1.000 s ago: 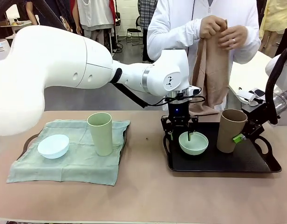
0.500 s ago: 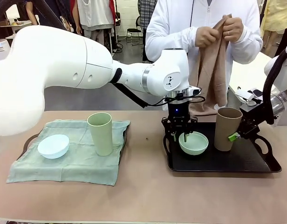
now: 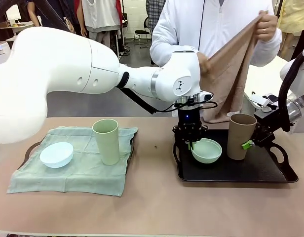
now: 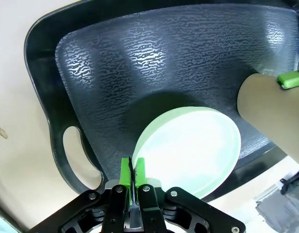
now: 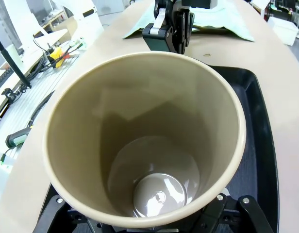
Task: Set up a tray with a mat and arrange the tableware.
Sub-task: Pick up the Picnic Bowl and Reusable plastic cup from the Handle tray in front of the human's position and hold them in the air.
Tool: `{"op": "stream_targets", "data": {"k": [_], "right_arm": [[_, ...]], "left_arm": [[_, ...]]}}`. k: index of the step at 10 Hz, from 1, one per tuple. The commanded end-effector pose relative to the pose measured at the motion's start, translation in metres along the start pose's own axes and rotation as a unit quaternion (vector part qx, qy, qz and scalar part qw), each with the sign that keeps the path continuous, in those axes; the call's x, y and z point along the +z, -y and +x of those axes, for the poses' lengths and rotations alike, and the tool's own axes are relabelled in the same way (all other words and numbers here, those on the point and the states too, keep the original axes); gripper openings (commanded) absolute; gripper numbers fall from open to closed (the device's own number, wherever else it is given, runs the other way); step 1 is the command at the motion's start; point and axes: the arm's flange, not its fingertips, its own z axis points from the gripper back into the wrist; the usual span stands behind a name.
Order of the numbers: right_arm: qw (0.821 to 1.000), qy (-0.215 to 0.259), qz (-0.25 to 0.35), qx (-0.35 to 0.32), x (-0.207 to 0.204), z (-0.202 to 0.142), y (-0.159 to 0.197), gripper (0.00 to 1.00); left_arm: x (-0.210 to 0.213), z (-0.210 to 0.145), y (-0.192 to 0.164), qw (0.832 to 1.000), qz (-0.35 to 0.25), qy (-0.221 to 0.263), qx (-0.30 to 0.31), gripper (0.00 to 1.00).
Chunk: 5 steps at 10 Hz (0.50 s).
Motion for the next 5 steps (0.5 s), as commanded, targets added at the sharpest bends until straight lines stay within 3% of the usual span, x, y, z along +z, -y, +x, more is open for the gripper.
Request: {"op": "stream_targets", "data": {"k": [1,2,3,5], "right_arm": [[1.0,0.011,-0.004,0.01,0.0,-0.005,0.003,0.0],[1.0,0.012,-0.005,0.011,0.001,-0.006,0.002,0.25],[1.0,0.012,-0.012,0.012,0.004,-0.004,-0.002,0.0],[0.999,0.02,-0.018,0.039,0.027,0.02,-0.03,0.0]], "left_arm": [[0.003,-0.002,0.0,1.0,0.012,0.004,0.001,0.0],[0.004,-0.003,0.0,1.0,0.012,0.004,0.001,0.0],[0.01,-0.005,0.001,1.0,0.002,-0.005,0.008,0.0],[0.051,-0.023,0.011,1.0,-0.015,0.014,0.003,0.0]]}}
